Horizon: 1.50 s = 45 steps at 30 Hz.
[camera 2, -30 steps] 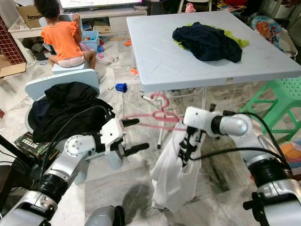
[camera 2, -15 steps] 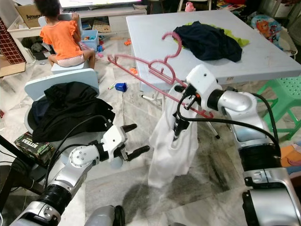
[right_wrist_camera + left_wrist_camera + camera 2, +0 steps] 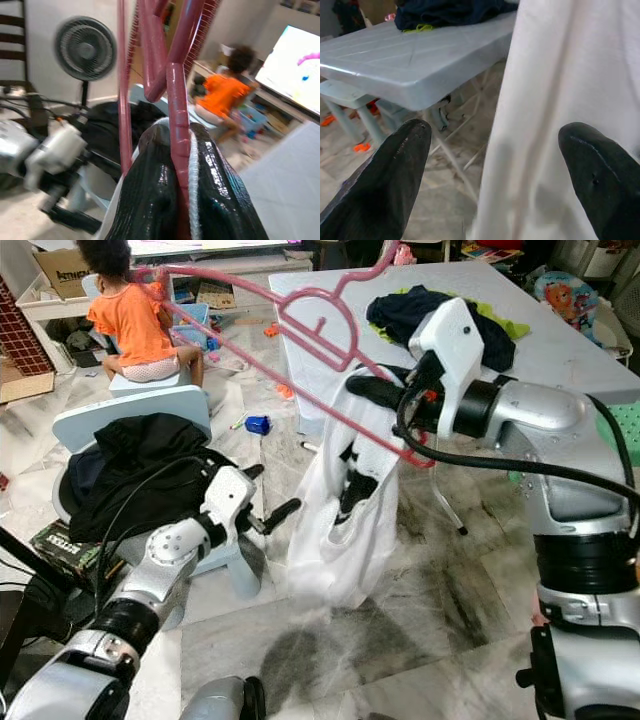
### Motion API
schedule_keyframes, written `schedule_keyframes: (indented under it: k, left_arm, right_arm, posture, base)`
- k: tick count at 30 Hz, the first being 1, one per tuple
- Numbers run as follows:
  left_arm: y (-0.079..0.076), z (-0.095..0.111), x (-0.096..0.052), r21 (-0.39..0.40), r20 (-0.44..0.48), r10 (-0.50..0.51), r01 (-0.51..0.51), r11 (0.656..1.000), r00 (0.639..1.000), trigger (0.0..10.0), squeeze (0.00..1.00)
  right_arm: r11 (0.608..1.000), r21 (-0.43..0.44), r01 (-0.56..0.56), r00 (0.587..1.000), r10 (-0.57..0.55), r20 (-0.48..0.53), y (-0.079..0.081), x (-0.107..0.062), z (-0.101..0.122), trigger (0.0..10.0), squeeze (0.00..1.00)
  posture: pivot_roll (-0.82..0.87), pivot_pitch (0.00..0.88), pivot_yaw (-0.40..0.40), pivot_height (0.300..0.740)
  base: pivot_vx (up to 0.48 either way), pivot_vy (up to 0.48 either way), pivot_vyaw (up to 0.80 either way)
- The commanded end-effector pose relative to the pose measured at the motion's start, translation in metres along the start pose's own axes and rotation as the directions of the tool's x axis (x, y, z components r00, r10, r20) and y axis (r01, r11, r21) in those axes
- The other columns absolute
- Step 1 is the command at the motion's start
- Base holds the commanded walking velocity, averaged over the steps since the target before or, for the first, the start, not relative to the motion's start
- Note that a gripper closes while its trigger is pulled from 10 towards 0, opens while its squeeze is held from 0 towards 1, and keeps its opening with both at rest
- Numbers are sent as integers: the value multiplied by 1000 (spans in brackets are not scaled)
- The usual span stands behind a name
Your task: Hang hanger
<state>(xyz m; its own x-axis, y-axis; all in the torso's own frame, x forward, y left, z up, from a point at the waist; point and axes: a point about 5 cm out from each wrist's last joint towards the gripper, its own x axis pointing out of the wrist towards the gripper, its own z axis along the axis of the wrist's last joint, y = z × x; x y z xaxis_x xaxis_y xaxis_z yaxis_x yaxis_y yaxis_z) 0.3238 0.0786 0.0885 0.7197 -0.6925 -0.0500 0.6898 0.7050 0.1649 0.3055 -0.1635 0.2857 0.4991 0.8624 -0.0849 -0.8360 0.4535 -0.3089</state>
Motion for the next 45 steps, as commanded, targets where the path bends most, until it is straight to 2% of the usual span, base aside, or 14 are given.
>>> schedule_keyframes:
  k: [1,5,6,8,11,13,14,30,34,38,39,40,42,45]
  left_arm:
    - [-1,7,6,-45,34,-23,24,999,999,10000,0]
    - [-18,13,15,-105,82,-131,139,985,988,10000,0]
    - [-28,16,18,-141,104,-193,206,968,976,10000,0]
    - [-37,17,20,-163,111,-252,268,949,961,10000,0]
    - [-43,17,22,-178,116,-308,325,929,944,10000,0]
    - [-43,18,21,-168,124,-315,333,928,941,9608,0]
    - [-43,17,20,-183,130,-316,336,924,940,0,0]
    - [-38,14,16,-226,148,-299,326,918,943,0,0]
    - [-37,18,13,-147,139,-328,347,926,934,0,0]
    - [-25,18,2,-4,94,-255,257,966,962,0,0]
    - [-22,17,0,10,85,-219,219,976,972,941,0]
    - [-20,18,-5,-19,100,-195,198,980,976,10000,0]
    - [-20,19,-13,-69,128,-172,181,981,977,10000,1000]
    - [-30,24,-17,-98,156,-174,191,977,972,10000,1000]
  right_arm:
    - [999,-27,-18,999,20,46,4,-3,12,10000,0]
    - [1000,-10,-28,998,28,51,9,-3,11,10000,0]
    - [1000,-6,-27,998,28,52,11,-2,9,10000,0]
    - [1000,-9,-25,999,25,43,12,-2,6,10000,0]
    - [1000,0,-26,999,26,46,13,-2,5,10000,0]
    - [1000,5,-27,998,27,57,14,-2,6,10000,0]
    - [1000,10,-28,997,27,66,14,-2,8,10000,0]
    - [999,19,-47,993,45,106,16,-1,17,10000,0]
    - [999,17,-40,996,39,84,15,-3,13,10000,0]
    - [1000,-7,20,999,-20,37,7,-7,4,10000,0]
    - [999,-13,41,999,-41,28,4,-7,2,10000,0]
    - [995,-23,95,995,-95,21,-2,-6,-1,10000,0]
    - [986,-40,160,987,-160,24,-9,-3,-3,10000,0]
    - [978,-69,196,981,-194,25,-11,3,-5,10000,0]
  posture:
    - [-89,0,10,740]
    - [-97,0,14,740]
    - [-97,0,14,740]
    - [-98,0,17,740]
    - [-98,0,17,740]
    - [-93,0,21,740]
    - [-93,0,21,740]
    - [-95,0,25,740]
    - [-98,0,26,740]
    - [-93,0,26,740]
    - [-90,0,24,740]
    - [-86,0,24,740]
    - [-78,0,20,740]
    - [-69,0,15,740]
  base:
    - [0,0,0]
    - [0,0,0]
    - [0,0,0]
    - [0,0,0]
    - [0,0,0]
    - [0,0,0]
    - [0,0,0]
    - [0,0,0]
    - [0,0,0]
    - [0,0,0]
    - [0,0,0]
    - [0,0,0]
    - [0,0,0]
    - [0,0,0]
